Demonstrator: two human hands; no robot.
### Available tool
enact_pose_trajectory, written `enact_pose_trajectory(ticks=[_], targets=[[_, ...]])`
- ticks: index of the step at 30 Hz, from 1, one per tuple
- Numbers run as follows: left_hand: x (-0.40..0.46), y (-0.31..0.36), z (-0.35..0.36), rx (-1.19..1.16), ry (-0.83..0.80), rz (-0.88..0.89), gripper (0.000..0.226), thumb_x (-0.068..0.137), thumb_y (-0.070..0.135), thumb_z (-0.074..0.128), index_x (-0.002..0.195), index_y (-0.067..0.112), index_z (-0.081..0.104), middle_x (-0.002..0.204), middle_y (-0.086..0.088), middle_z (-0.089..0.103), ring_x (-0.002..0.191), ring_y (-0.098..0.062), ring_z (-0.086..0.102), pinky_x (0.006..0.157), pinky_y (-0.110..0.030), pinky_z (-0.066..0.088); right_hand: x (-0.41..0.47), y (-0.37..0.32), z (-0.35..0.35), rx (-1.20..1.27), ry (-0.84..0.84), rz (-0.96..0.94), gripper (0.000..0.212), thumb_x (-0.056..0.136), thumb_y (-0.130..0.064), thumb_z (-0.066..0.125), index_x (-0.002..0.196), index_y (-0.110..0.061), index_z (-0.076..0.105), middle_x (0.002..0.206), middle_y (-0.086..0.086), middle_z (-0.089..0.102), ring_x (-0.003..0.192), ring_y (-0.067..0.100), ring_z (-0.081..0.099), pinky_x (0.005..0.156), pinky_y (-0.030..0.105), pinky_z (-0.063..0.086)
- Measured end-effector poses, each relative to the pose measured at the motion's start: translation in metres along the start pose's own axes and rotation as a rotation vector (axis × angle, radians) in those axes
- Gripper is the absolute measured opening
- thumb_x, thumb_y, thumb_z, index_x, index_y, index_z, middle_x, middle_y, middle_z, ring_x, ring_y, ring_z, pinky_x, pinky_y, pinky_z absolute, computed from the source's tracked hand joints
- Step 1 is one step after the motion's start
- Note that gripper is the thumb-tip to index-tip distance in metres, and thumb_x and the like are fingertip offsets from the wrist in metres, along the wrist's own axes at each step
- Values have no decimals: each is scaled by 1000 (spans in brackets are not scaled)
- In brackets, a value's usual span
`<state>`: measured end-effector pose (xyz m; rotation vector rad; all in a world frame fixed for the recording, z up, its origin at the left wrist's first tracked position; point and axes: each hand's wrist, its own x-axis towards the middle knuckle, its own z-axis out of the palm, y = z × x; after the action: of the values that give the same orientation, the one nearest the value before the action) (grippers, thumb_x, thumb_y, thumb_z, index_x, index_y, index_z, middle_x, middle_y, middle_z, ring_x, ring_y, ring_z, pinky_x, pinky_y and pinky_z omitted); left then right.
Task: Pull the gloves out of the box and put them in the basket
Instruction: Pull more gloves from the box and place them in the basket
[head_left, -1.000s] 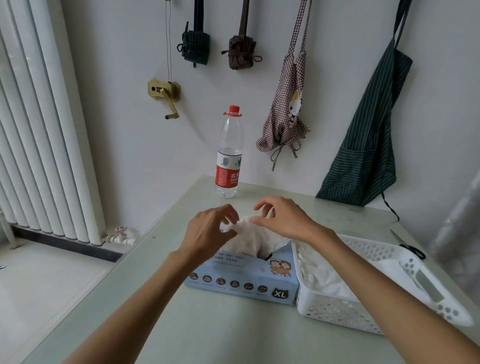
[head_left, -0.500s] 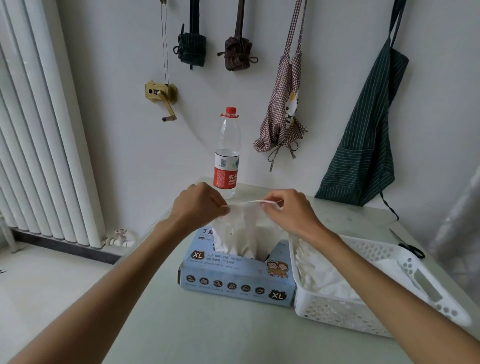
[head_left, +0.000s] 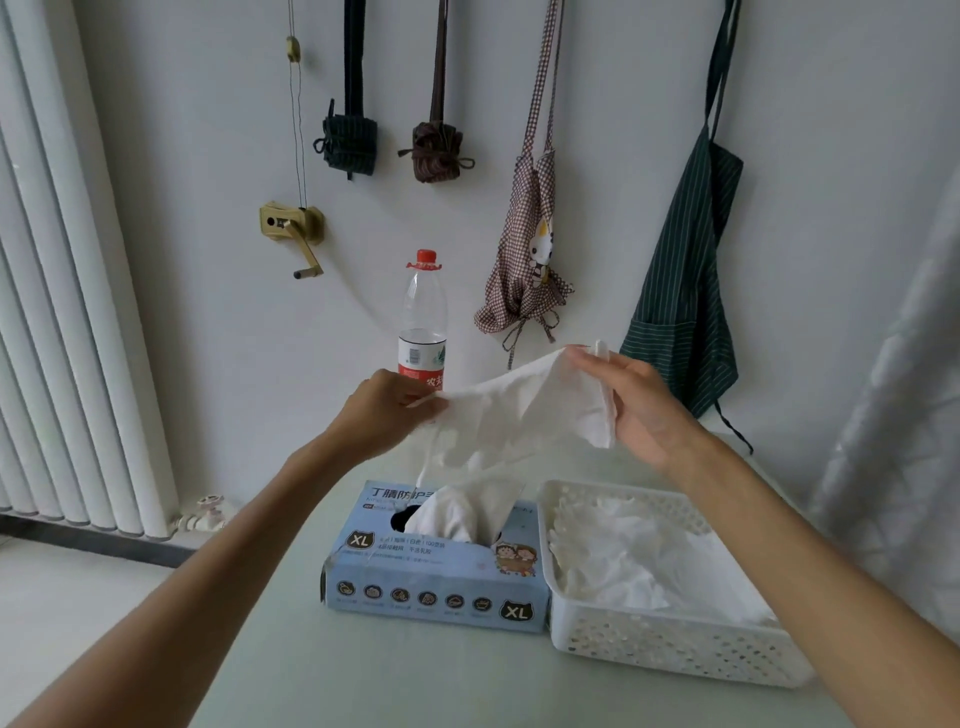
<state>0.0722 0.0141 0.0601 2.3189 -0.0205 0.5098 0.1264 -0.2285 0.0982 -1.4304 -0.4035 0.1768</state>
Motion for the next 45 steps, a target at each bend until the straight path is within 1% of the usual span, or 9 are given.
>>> enact_pose_trajectory(ticks=[4, 6, 10, 16, 22, 28, 33, 38, 45], targets=[[-5, 29, 20, -229, -250, -4, 36, 92, 8, 55, 128, 16, 55, 128, 2, 55, 117, -10, 49, 96, -26, 36, -12, -10, -13, -450, 109, -253, 13, 84, -31, 69, 81, -20, 74, 86, 10, 71, 79, 17, 61, 71, 35, 50], [-6, 49, 28, -441, -321, 30, 48, 85, 28, 61, 131, 28, 47, 134, 10, 48, 125, -6, 44, 102, -26, 34, -16, -14, -19, -707, 133, -441, 25, 83, -37, 68, 69, -17, 69, 76, 9, 70, 65, 15, 55, 60, 32, 44], [-7, 91, 64, -473, -313, 66, 70, 75, 46, 73, 133, 24, 41, 129, 9, 50, 116, -10, 52, 81, -16, 43, -35, -32, -23, -1023, 180, -592, 21, 85, -38, 67, 84, -19, 75, 66, -7, 67, 59, 15, 60, 54, 35, 49], [0, 116, 105, -438, -89, 166, 29, 81, 37, 68, 102, 19, 61, 103, 5, 66, 87, -6, 65, 73, -26, 57, -60, -58, -46, -1344, 272, -574, 33, 82, -48, 67, 64, -20, 64, 49, 0, 48, 47, 13, 39, 48, 26, 32], [-1, 112, 116, -443, -221, 231, 19, 91, 19, 61, 93, 2, 69, 90, -7, 71, 81, -13, 65, 82, -35, 53, -68, -71, -80, -1344, 351, -488, 31, 80, -48, 69, 66, -21, 69, 45, -2, 46, 46, 13, 39, 47, 24, 28], [-18, 110, 98, -535, -175, 164, 22, 96, 19, 51, 97, 6, 68, 83, -3, 66, 61, 1, 55, 56, -12, 43, -68, -50, -86, -1340, 462, -577, 43, 85, -51, 63, 53, -24, 52, 39, -4, 37, 42, 14, 34, 46, 23, 23], [-29, 107, 71, -589, 250, 144, 16, 95, 17, 53, 91, 12, 67, 78, 6, 65, 65, 2, 54, 60, -10, 42, -69, -38, -43, -1130, 500, -728, 43, 88, -47, 61, 54, -26, 43, 36, -4, 24, 36, 14, 25, 43, 25, 21], [-18, 104, 68, -313, 567, 151, 19, 93, 33, 49, 95, 25, 65, 81, 13, 64, 77, -13, 56, 69, -30, 42, -54, -25, -26, -785, 430, -608, 47, 89, -42, 61, 50, -23, 43, 31, -5, 30, 36, 13, 28, 42, 22, 24], [20, 64, 164, 112, 26, 247, 21, 90, 46, 56, 95, 30, 68, 89, 6, 72, 82, -21, 66, 71, -32, 50, -50, 70, -120, -900, 523, -41, 41, 89, -40, 60, 54, -20, 54, 45, -10, 47, 49, 14, 49, 53, 25, 36]])
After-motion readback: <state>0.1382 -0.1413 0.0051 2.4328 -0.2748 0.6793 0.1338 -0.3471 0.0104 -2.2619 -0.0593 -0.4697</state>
